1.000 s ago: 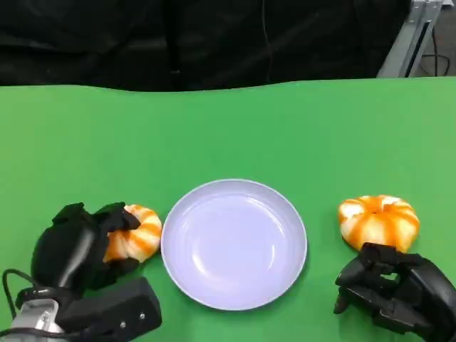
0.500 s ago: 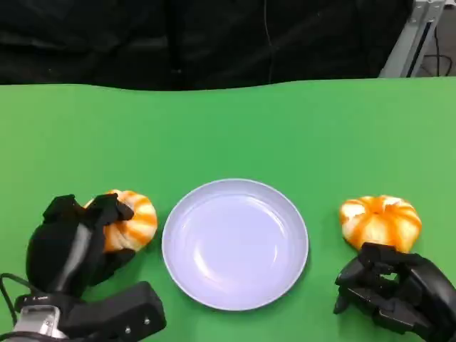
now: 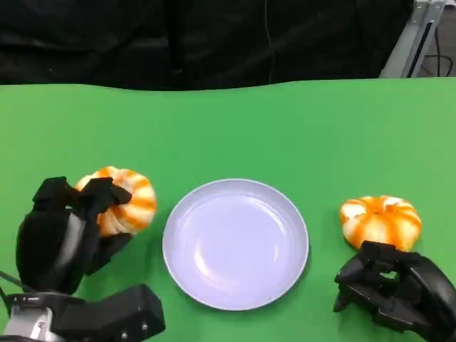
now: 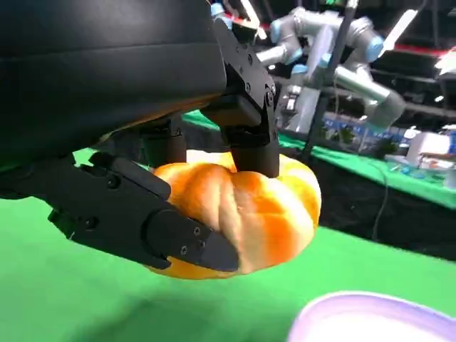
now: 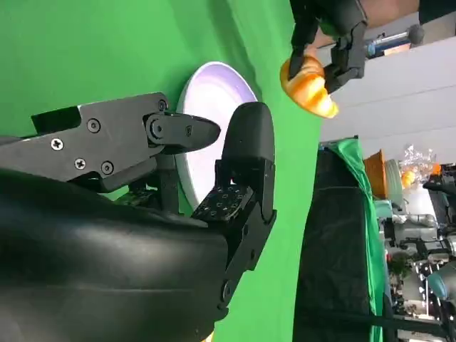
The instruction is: Grasp the bread from the table and place it into the plate.
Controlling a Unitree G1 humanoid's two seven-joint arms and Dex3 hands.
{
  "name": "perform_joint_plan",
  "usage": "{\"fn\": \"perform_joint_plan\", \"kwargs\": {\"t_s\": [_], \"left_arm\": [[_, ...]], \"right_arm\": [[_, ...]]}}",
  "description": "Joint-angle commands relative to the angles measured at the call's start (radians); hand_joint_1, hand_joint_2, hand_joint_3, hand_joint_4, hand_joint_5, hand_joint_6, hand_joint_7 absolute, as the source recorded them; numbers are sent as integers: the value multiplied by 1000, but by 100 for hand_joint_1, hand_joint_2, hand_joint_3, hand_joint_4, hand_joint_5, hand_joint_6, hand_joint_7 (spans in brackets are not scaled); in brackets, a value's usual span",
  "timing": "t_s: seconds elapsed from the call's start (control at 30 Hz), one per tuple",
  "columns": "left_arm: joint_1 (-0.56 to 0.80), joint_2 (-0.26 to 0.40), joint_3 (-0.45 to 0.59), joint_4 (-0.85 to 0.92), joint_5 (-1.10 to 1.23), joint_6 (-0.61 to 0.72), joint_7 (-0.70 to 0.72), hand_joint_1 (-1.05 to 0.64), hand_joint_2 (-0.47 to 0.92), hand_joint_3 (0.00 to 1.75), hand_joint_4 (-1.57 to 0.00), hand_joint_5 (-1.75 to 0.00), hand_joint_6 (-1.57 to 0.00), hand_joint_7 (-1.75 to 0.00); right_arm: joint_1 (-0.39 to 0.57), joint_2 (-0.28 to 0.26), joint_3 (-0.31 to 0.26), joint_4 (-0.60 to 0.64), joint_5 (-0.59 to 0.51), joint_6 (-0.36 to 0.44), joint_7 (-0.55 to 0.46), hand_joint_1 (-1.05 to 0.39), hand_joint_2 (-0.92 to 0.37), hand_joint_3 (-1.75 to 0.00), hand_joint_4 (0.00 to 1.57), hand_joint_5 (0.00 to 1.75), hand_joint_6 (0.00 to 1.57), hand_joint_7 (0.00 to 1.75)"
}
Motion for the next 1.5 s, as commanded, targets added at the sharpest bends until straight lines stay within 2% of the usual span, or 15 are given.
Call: {"fn": "perform_joint_plan", "kwargs": {"t_s": [0.03, 0.17, 0.33, 0.67, 0.87, 0.93, 1.03, 1.37, 1.5], "left_arm": [[27, 10, 8, -70, 4, -23, -15, -3, 92, 21, -60, -157, -78, -117], [39, 4, -3, -121, 14, -47, -29, -4, 92, 21, -62, -152, -78, -115], [37, -6, -9, -137, 25, -68, -45, -7, 92, 25, -60, -156, -76, -117], [-2, -35, -39, -147, 36, -118, -101, -9, 88, 17, -58, -161, -73, -122], [-39, -44, -61, -147, 47, -138, -147, -10, 88, 15, -60, -158, -75, -117], [-54, -51, -68, -150, 40, -140, -173, -11, 90, 13, -61, -156, -81, -104], [-71, -64, -71, -148, 37, -141, -190, -12, 91, 12, -64, -153, -86, -97], [-115, -89, -83, -118, 24, -158, -246, -10, 91, 9, -65, -154, -89, -95], [-162, -123, -113, -52, -17, -181, -323, -7, 89, 7, -63, -154, -87, -95]], "right_arm": [[0, -8, -2, -4, 1, -7, 1, -2, -89, -39, 62, 143, 75, 98], [1, -6, -1, -8, 0, -3, -3, -4, -88, -38, 62, 143, 75, 98], [2, -5, 1, -8, 0, -2, -3, -3, -88, -38, 63, 142, 75, 97], [4, -7, 4, -17, -13, 1, -18, -4, -88, -37, 63, 141, 75, 97], [-1, -7, 2, -4, -9, -7, -7, -5, -88, -37, 63, 142, 75, 98], [-3, -7, 1, 2, -10, -17, -5, -7, -88, -36, 63, 142, 75, 98], [-3, -6, 1, 2, -8, -15, -2, -5, -88, -36, 63, 142, 75, 98], [-1, -5, 1, 3, -13, -14, -5, -5, -89, -34, 63, 142, 75, 98], [-4, -4, 1, 10, -17, -24, -7, -5, -89, -34, 64, 143, 75, 99]]}}
